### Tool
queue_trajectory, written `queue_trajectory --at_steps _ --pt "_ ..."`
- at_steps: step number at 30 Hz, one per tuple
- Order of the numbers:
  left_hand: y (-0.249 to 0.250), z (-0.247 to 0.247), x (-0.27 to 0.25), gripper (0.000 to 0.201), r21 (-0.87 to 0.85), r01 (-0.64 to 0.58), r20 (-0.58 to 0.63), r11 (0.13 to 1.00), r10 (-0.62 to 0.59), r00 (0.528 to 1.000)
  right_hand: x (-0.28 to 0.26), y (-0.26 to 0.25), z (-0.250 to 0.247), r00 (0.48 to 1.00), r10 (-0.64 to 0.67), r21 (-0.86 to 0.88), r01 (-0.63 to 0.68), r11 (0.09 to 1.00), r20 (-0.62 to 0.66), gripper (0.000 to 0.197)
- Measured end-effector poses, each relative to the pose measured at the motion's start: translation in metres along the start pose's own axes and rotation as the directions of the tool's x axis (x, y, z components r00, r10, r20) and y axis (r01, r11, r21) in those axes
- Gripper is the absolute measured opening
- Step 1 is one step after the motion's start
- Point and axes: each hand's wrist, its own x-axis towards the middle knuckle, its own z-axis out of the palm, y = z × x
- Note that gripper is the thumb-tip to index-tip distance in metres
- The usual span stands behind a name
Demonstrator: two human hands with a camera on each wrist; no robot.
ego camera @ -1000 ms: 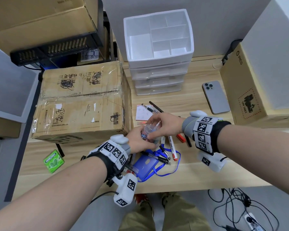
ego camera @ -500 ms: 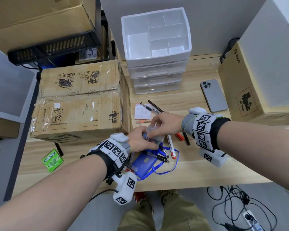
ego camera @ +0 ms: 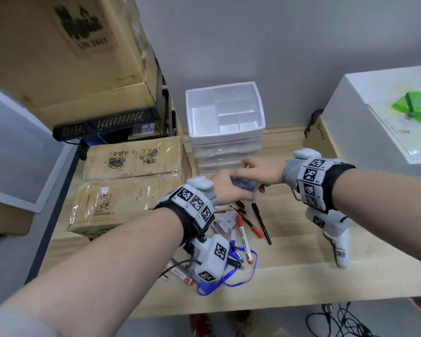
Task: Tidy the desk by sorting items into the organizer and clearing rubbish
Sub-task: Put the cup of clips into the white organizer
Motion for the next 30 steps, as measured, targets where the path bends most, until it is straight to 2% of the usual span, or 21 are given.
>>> queue_trajectory --at_steps 3,4,7,10,14,15,18,19,22,24,27,30 --pt "0.021 -0.036 0.005 0.027 0.018 -0.04 -0.064 0.999 0.041 0.997 -0.001 -0.03 -0.032 0.997 -0.059 0.009 0.06 0.998 -0.051 0.06" --pt "0.024 -0.046 0.008 0.032 0.027 -0.048 -0.092 0.998 0.051 0.994 0.0 -0.038 -0.04 0.995 -0.069 0.029 0.071 0.997 -0.076 0.062" --pt "0.04 -0.084 0.013 0.059 0.118 -0.029 -0.276 0.993 0.061 0.959 0.006 -0.072 -0.06 0.973 -0.136 0.034 0.145 0.989 -0.187 0.064" --pt "0.05 -0.108 0.019 0.064 0.138 -0.036 -0.332 0.99 0.081 0.94 0.021 -0.096 -0.07 0.927 -0.2 -0.074 0.186 0.98 -0.316 0.058" --pt "0.043 -0.125 0.028 0.09 0.242 0.034 -0.389 0.97 0.065 0.919 0.046 -0.11 -0.075 0.876 -0.235 -0.205 0.16 0.966 -0.421 0.057" --pt "0.04 -0.13 0.031 0.088 0.266 0.041 -0.372 0.963 0.063 0.926 0.056 -0.112 -0.076 0.864 -0.244 -0.226 0.156 0.962 -0.44 0.057" --pt "0.029 -0.138 0.04 0.057 0.294 0.032 -0.281 0.955 0.054 0.958 0.085 -0.114 -0.08 0.852 -0.251 -0.279 0.13 0.952 -0.46 0.055" --pt "0.023 -0.14 0.044 0.057 0.306 0.048 -0.274 0.951 0.04 0.961 0.093 -0.112 -0.081 0.85 -0.262 -0.3 0.13 0.945 -0.456 0.054" --pt "0.007 -0.141 0.057 0.079 0.344 0.08 -0.273 0.935 0.018 0.962 0.12 -0.108 -0.081 0.852 -0.275 -0.343 0.121 0.931 -0.445 0.052" --pt "0.004 -0.143 0.063 0.083 0.347 0.085 -0.258 0.934 0.008 0.966 0.136 -0.106 -0.082 0.846 -0.292 -0.386 0.112 0.916 -0.447 0.051" --pt "0.005 -0.147 0.071 0.071 0.372 0.085 -0.246 0.924 0.01 0.969 0.151 -0.102 -0.083 0.828 -0.341 -0.485 0.097 0.869 -0.446 0.049" --pt "0.005 -0.147 0.081 0.057 0.454 0.094 -0.26 0.886 0.031 0.965 0.165 -0.095 -0.083 0.831 -0.356 -0.564 0.062 0.823 -0.428 0.048"
